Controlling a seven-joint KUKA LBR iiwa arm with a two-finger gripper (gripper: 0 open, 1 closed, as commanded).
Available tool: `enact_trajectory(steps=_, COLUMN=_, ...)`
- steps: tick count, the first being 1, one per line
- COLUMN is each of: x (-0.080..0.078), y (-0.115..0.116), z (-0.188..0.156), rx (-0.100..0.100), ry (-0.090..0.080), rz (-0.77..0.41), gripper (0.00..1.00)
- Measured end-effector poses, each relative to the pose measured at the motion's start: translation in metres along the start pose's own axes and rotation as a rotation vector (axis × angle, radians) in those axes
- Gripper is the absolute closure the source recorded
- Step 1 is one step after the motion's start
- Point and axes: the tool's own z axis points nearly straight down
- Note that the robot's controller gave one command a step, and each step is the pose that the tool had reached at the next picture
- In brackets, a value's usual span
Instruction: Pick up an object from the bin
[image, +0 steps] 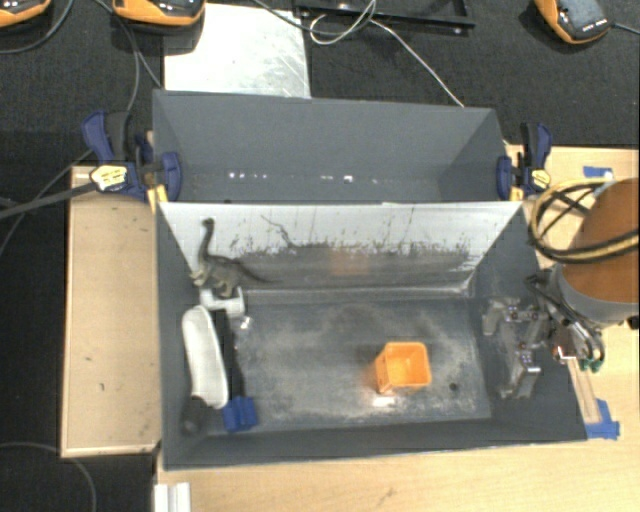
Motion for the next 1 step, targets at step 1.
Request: enact_trajectory(steps=1, x=-0.002, y=0.0008, z=-0.0045, rx=0.001, ry=-0.008, rz=-0.006, gripper=0.0)
